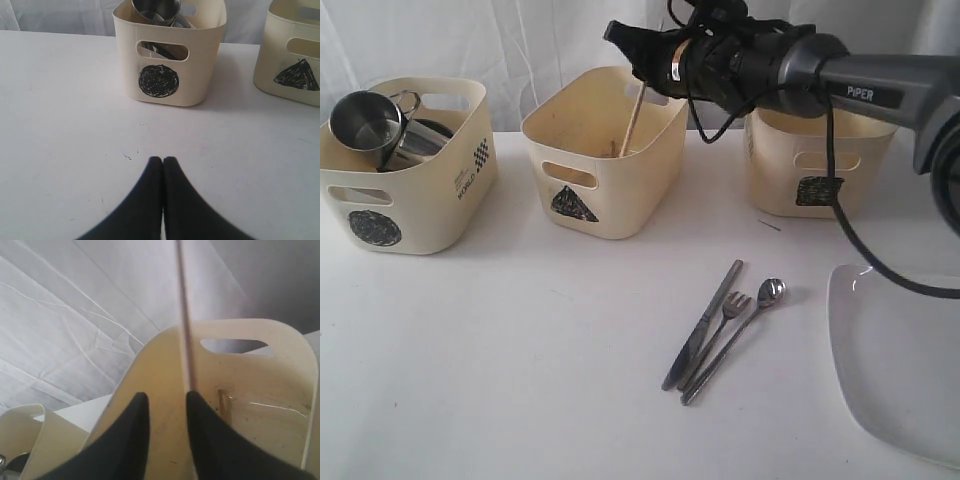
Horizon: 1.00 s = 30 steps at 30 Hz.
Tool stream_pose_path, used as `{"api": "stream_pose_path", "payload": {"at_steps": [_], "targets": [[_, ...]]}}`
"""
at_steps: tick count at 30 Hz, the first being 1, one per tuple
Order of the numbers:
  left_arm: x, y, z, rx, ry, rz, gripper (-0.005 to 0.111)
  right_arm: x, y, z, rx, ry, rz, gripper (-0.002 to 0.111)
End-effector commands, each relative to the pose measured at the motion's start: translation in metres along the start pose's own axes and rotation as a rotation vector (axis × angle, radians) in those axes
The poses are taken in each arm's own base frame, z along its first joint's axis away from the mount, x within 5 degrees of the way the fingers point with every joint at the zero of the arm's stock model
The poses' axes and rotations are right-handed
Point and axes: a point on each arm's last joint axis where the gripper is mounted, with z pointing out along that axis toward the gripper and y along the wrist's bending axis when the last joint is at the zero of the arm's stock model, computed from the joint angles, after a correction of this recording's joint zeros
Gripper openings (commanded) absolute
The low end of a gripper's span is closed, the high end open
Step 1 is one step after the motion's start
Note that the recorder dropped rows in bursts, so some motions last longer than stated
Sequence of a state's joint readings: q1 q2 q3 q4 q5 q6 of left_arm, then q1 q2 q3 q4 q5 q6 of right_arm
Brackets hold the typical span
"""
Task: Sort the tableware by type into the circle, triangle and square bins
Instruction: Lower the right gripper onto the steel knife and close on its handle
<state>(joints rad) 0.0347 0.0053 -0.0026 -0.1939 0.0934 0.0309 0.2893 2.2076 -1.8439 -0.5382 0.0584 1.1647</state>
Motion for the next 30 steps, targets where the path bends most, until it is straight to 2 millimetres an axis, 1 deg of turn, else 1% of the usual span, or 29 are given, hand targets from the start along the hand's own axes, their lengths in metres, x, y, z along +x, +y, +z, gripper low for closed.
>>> {"api": "stream_pose_path", "payload": {"at_steps": [1, 2, 3, 4, 5, 6, 8, 9, 10, 11, 12, 13, 16, 19, 23, 30], "targets": [[0.0, -0.001, 0.0, 0.009, -0.006, -0.013, 0.0, -0.011, -0.002, -0.005, 0.047, -0.006, -0.054, 0.041], [0.0, -0.001, 0.0, 0.009, -0.006, -0.013, 0.0, -0.017, 0.0, -0.015, 0.113, 0.012, -0.061, 0.04], [0.0, -0.001, 0.0, 0.009, -0.006, -0.013, 0.0, -0.018, 0.002, -0.022, 0.141, 0.028, -0.08, 0.039], [0.0, -0.001, 0.0, 0.009, -0.006, -0.013, 0.0, -0.019, 0.002, -0.037, 0.18, 0.063, -0.104, 0.035], [0.0, -0.001, 0.0, 0.009, -0.006, -0.013, 0.0, -0.017, 0.003, -0.047, 0.202, 0.094, -0.114, 0.034], [0.0, -0.001, 0.0, 0.009, -0.006, -0.013, 0.0, -0.009, 0.001, -0.068, 0.247, 0.167, -0.153, 0.031], [0.0, -0.001, 0.0, 0.009, -0.006, -0.013, 0.0, 0.012, -0.001, -0.101, 0.295, 0.293, -0.216, 0.03], [0.0, -0.001, 0.0, 0.009, -0.006, -0.013, 0.0, 0.032, -0.008, -0.118, 0.342, 0.378, -0.224, 0.03], [0.0, -0.001, 0.0, 0.009, -0.006, -0.013, 0.0, 0.041, -0.01, -0.127, 0.36, 0.41, -0.217, 0.03], [0.0, -0.001, 0.0, 0.009, -0.006, -0.013, 0.0, 0.055, -0.016, -0.134, 0.388, 0.444, -0.18, 0.03], [0.0, -0.001, 0.0, 0.009, -0.006, -0.013, 0.0, 0.066, -0.019, -0.138, 0.415, 0.462, -0.126, 0.031], [0.0, -0.001, 0.0, 0.009, -0.006, -0.013, 0.0, 0.076, -0.021, -0.139, 0.424, 0.467, -0.074, 0.035], [0.0, -0.001, 0.0, 0.009, -0.006, -0.013, 0.0, 0.099, -0.017, -0.133, 0.365, 0.475, -0.061, 0.05], [0.0, -0.001, 0.0, 0.009, -0.006, -0.013, 0.0, 0.108, -0.021, -0.126, 0.375, 0.489, -0.054, 0.051], [0.0, -0.001, 0.0, 0.009, -0.006, -0.013, 0.0, 0.121, -0.035, -0.12, 0.485, 0.508, -0.018, 0.051], [0.0, -0.001, 0.0, 0.009, -0.006, -0.013, 0.0, 0.129, -0.048, -0.111, 0.55, 0.482, -0.029, 0.051]]}}
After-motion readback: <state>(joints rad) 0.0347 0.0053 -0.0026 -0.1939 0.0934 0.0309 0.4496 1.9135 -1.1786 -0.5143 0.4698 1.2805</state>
